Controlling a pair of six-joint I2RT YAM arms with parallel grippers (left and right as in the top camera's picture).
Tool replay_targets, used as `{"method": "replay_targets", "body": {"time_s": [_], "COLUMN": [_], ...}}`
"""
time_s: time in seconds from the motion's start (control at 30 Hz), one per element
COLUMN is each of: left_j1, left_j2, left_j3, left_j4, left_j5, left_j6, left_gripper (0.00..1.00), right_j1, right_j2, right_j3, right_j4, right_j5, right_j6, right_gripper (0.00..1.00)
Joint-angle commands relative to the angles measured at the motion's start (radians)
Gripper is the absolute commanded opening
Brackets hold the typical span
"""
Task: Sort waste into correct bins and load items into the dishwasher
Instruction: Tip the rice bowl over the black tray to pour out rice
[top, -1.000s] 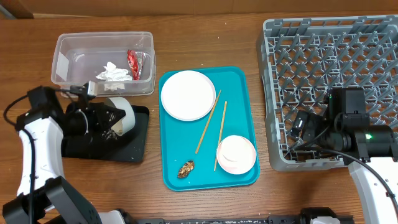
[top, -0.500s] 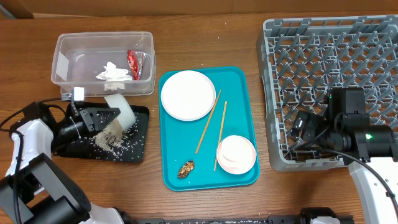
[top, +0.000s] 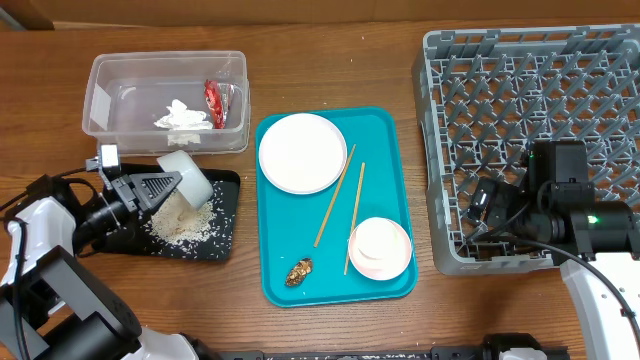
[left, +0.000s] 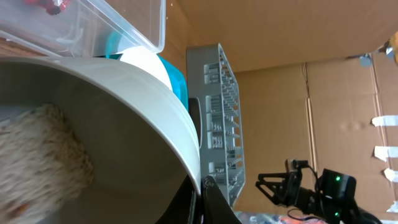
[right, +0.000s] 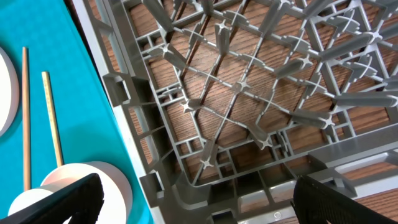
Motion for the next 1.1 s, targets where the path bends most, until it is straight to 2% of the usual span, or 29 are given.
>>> {"method": "replay_targets", "body": {"time_s": [0.0,0.13,0.23,0.27,0.37,0.4,0.5,0.6,0.7,0.73,0.8,0.9,0.93,1.0,1.07], "left_j1": [0.010,0.010,0.010,0.010,0.010,0.010,0.010,0.008,0.013,0.014,0.014,0.017,0.016,0.016,0.016], "left_j2": [0.007,0.007,0.007,0.007,0.007,0.007,0.007,0.007,0.007,0.007,0.006,0.007,0.007,0.007,0.007], "left_j3": [-0.003,-0.003,-0.003,-0.003,-0.003,-0.003,-0.003,-0.003,-0.003,-0.003,-0.003,-0.003,-0.003,-0.003,-0.003], "left_j4": [-0.002,0.025,0.046,0.041,-0.003,0.014,0.072,0.047,0.077,0.071,0.040,0.048,0.045,0.022,0.031], "left_j5": [0.029,-0.053,-0.090,-0.043,0.117,0.111,0.066,0.202,0.130,0.148,0.185,0.125,0.145,0.206,0.173], "left_j6": [-0.033,-0.058,-0.119,-0.097,0.070,0.061,-0.119,0.016,-0.080,-0.077,0.006,-0.031,-0.024,0.060,0.055], "left_gripper": [0.04,0.04,0.04,0.04,0.04,0.04,0.04,0.04,0.04,0.04,0.04,0.04,0.04,0.04,0.04], "right_j1": [-0.002,-0.002,-0.002,-0.002,-0.002,-0.002,-0.002,-0.002,-0.002,-0.002,-0.002,-0.002,-0.002,-0.002,-0.002], "right_j2": [-0.010,-0.010,-0.010,-0.010,-0.010,-0.010,-0.010,-0.010,-0.010,-0.010,-0.010,-0.010,-0.010,-0.010,-0.010], "right_j3": [0.027,0.027,0.027,0.027,0.027,0.027,0.027,0.027,0.027,0.027,0.027,0.027,0.027,0.027,0.027], "right_j4": [0.002,0.002,0.003,0.003,0.002,0.002,0.002,0.002,0.002,0.002,0.002,0.002,0.002,0.002,0.002], "right_j5": [0.011,0.011,0.011,0.011,0.011,0.011,0.011,0.011,0.011,0.011,0.011,0.011,0.011,0.011,0.011], "right_j6": [-0.006,-0.006,-0.006,-0.006,-0.006,-0.006,-0.006,-0.006,-0.006,-0.006,-0.006,-0.006,-0.006,-0.006,-0.006], "right_gripper": [1.00,1.00,1.00,1.00,1.00,1.00,1.00,1.00,1.00,1.00,1.00,1.00,1.00,1.00,1.00]}}
